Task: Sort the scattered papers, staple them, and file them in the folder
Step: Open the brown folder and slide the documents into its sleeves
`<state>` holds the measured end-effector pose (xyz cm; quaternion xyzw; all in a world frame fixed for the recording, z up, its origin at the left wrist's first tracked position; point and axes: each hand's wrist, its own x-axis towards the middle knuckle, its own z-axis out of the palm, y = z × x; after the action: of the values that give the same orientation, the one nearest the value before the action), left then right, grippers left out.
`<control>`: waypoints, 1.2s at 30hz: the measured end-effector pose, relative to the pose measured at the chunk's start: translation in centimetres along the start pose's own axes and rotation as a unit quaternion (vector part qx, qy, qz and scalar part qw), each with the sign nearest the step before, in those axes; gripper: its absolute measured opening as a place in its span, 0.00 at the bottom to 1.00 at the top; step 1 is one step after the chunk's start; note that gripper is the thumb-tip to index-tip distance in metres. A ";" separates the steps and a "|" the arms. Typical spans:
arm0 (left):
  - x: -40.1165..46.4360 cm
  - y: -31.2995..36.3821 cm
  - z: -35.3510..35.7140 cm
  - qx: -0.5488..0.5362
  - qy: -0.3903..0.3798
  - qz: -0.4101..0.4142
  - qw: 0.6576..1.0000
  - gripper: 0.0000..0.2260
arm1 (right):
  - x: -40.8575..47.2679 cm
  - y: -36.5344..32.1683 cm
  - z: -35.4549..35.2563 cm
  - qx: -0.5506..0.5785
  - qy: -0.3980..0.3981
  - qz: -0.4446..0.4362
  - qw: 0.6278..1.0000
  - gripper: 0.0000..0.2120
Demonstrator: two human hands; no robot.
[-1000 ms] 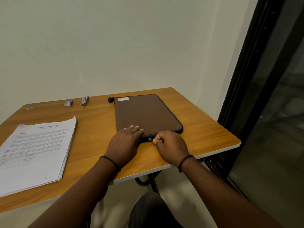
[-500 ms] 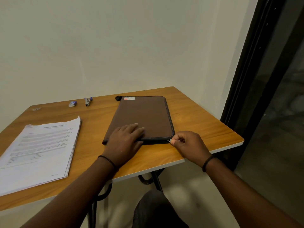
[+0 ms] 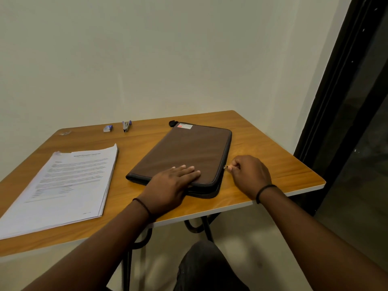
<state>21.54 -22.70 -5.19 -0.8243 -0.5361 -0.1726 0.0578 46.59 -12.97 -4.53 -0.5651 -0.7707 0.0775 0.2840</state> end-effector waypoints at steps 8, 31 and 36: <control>-1.9 -1.4 -3.0 -0.096 -0.070 -0.062 0.991 0.30 | 1.5 0.0 0.7 0.114 -0.029 -0.013 0.993 0.08; 0.5 -0.4 -3.2 0.099 -0.066 -0.116 0.986 0.08 | 2.5 2.7 0.5 0.162 0.003 -0.002 0.987 0.07; 6.0 2.9 0.7 0.088 0.013 -0.106 0.990 0.16 | 1.0 2.2 0.2 0.213 -0.039 -0.052 0.975 0.05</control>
<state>26.53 -18.57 -3.56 -0.7521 -0.6330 -0.1403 0.1180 48.10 -11.20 -5.30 -0.4469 -0.7754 0.2468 0.3716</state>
